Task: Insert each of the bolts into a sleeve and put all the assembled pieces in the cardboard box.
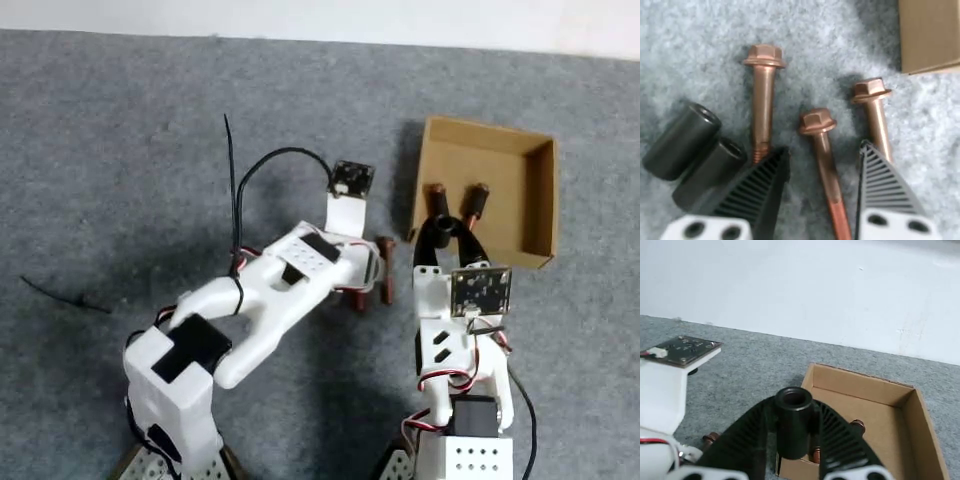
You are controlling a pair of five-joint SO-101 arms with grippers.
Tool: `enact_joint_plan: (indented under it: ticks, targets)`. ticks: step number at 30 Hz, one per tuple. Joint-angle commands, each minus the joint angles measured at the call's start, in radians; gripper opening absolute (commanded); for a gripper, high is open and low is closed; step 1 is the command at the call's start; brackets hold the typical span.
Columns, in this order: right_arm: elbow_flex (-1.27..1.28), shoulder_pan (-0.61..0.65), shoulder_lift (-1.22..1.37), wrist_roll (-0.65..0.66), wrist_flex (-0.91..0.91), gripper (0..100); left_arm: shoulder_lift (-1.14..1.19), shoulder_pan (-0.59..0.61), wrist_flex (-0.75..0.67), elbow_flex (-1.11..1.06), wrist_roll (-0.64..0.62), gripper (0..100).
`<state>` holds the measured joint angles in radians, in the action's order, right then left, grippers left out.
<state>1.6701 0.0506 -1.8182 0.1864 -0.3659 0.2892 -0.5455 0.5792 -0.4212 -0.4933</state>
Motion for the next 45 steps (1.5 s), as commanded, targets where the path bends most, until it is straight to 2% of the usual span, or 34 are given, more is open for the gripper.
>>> enact_joint_plan:
  ticks: [1, 12, 14, 19, 24, 29, 37, 42, 45]
  targets:
    - [0.131, -0.01, -0.022, 0.005, 0.031, 0.5, 0.01, 0.013, 0.064, 0.067, -0.008, 22]
    - [0.131, -0.01, -0.022, 0.005, 0.031, 0.5, 0.062, 0.021, 0.299, 0.177, -0.008, 22]
    - [0.131, -0.01, -0.022, 0.005, 0.031, 0.5, 0.081, 0.021, 0.319, 0.203, -0.006, 19]
    - [0.131, -0.01, -0.022, 0.005, 0.031, 0.5, 0.147, 0.022, 0.396, 0.298, 0.012, 0]
    - [0.131, -0.01, -0.022, 0.005, 0.031, 0.5, 0.205, 0.022, 0.512, 0.394, 0.058, 2]
    - [0.131, -0.01, -0.022, 0.005, 0.031, 0.5, 0.209, 0.013, 0.569, 0.406, 0.086, 1]
    - [0.131, -0.01, -0.022, 0.005, 0.031, 0.5, 0.176, 0.002, 0.577, 0.398, 0.112, 1]
    - [0.131, -0.01, -0.022, 0.005, 0.031, 0.5, -0.013, 0.005, 0.568, 0.263, 0.112, 1]
    - [0.131, -0.01, -0.022, 0.005, 0.031, 0.5, -0.176, 0.005, 0.482, 0.116, 0.112, 1]
